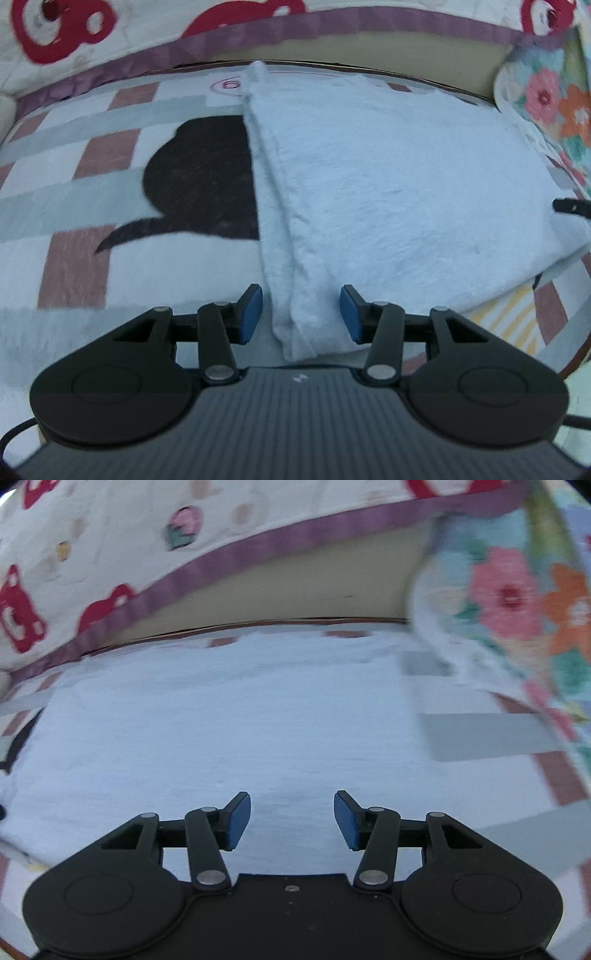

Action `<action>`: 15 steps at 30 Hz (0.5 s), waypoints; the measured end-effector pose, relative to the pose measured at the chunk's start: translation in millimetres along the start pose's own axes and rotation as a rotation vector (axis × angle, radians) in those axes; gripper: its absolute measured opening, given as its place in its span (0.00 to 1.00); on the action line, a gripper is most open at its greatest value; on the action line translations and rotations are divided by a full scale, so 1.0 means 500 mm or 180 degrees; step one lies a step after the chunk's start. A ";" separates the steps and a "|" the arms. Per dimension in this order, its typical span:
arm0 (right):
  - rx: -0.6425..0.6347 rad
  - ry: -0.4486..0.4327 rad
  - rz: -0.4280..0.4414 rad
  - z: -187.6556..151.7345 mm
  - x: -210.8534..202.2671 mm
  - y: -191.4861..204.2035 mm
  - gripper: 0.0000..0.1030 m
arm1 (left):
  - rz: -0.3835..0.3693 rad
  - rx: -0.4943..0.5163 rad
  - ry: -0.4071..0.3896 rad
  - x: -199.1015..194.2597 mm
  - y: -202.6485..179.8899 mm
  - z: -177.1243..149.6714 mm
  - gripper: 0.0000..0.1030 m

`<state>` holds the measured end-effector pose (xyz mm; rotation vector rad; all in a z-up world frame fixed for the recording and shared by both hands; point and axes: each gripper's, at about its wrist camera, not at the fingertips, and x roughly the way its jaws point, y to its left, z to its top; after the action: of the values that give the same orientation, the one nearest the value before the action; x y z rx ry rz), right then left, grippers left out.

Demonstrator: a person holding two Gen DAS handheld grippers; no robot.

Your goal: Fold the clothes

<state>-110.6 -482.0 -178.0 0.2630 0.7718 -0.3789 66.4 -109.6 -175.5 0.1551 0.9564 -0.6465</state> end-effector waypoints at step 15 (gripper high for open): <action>0.1081 0.0353 -0.0604 -0.093 -0.117 -0.127 0.56 | 0.0040 0.0128 -0.0370 -0.090 -0.027 0.048 0.46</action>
<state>-205.1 -508.4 -174.1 0.5347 0.8427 -0.6810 57.4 -110.0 -123.5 0.1574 0.8302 -0.6566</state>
